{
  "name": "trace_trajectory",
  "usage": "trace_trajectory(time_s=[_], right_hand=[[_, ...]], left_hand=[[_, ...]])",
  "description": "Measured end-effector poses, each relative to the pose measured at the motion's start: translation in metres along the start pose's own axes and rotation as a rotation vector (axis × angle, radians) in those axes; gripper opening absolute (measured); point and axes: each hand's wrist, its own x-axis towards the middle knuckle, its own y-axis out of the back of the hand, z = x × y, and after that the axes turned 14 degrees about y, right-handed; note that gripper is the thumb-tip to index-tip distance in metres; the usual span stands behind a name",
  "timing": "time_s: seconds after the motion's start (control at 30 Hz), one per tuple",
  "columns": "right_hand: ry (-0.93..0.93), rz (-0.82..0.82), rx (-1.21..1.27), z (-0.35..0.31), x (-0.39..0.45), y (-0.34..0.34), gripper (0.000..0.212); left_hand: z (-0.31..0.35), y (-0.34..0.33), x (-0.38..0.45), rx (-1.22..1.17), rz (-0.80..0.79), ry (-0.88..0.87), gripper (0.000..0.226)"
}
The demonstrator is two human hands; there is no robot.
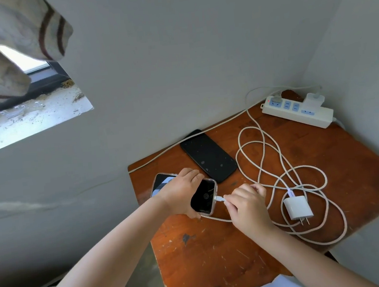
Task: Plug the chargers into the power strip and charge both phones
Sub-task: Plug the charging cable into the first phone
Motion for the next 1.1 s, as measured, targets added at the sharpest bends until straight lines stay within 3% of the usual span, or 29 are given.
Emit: trace_trajectory(time_s=[0.07, 0.17, 0.23, 0.4, 0.57, 0.63, 0.73, 0.8, 0.9, 1.0, 1.1], right_hand=[[-0.002, -0.023, -0.005, 0.001, 0.003, -0.004, 0.003], [-0.071, -0.154, 0.016, 0.001, 0.006, -0.008, 0.031], [-0.087, -0.196, 0.003, 0.004, 0.003, -0.009, 0.039], [-0.045, -0.236, -0.029, 0.019, -0.016, -0.010, 0.038], [-0.034, -0.479, -0.085, 0.013, -0.023, -0.009, 0.052], [-0.051, -0.528, -0.071, 0.008, -0.027, -0.009, 0.046], [-0.097, -0.604, -0.006, 0.005, -0.031, -0.008, 0.075], [-0.121, -0.604, 0.012, 0.004, -0.032, -0.006, 0.082], [-0.131, -0.616, 0.023, 0.002, -0.030, -0.005, 0.084], [-0.136, -0.595, 0.031, 0.002, -0.031, -0.006, 0.084], [-0.147, -0.595, 0.039, 0.001, -0.031, -0.007, 0.085]], left_hand=[[-0.004, 0.004, 0.006, 0.053, -0.024, -0.012, 0.090], [-0.014, 0.010, 0.020, 0.172, -0.066, -0.020, 0.089], [-0.021, 0.013, 0.028, 0.226, -0.089, -0.005, 0.089], [-0.030, 0.016, 0.042, 0.338, -0.165, -0.042, 0.090], [-0.030, 0.014, 0.044, 0.355, -0.212, -0.053, 0.093], [-0.030, 0.011, 0.041, 0.376, -0.205, -0.063, 0.093], [-0.030, 0.004, 0.037, 0.396, -0.179, -0.076, 0.092], [-0.032, 0.001, 0.033, 0.386, -0.136, -0.055, 0.091], [-0.037, -0.009, 0.018, 0.253, -0.039, 0.035, 0.089], [-0.040, -0.028, -0.010, -0.050, 0.070, 0.135, 0.078], [-0.030, -0.057, -0.040, -0.360, 0.219, 0.359, 0.064]])
